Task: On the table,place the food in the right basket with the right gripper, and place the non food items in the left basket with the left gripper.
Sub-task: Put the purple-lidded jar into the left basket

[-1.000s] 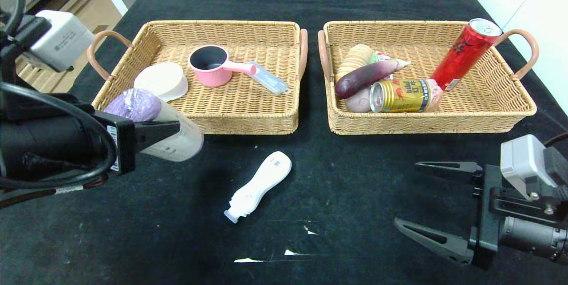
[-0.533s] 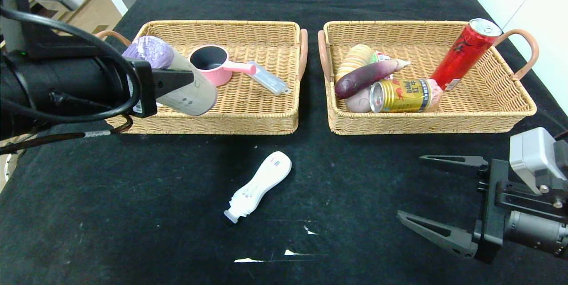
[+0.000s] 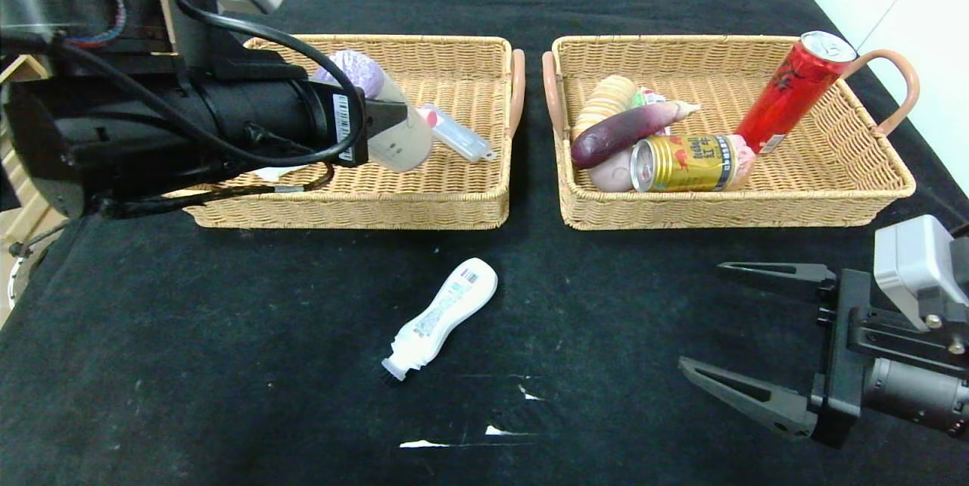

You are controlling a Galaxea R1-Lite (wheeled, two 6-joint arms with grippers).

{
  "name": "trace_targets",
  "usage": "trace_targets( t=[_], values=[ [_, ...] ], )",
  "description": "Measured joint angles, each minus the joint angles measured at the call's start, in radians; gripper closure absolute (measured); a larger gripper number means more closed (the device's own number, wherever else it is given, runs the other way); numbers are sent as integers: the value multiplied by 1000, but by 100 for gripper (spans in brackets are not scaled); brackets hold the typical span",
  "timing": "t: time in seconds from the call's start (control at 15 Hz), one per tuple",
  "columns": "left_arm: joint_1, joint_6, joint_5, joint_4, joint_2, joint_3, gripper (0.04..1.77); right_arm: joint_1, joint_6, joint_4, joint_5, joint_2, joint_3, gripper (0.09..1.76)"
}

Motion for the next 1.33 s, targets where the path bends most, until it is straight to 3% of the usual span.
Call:
trace_targets(
  t=[0.33,0.6,1.13,1.33],
  values=[
    [-32,5,0,-3,101,-76,90,0,0,-1,0,-6,0,14],
    [-34,7,-1,-68,168,-101,90,0,1,-1,0,-6,0,14],
    [-30,19,1,-75,238,-150,90,0,1,-1,0,-6,0,14],
    [-30,20,1,-73,247,-159,65,-2,2,0,0,-4,0,14]
  ],
)
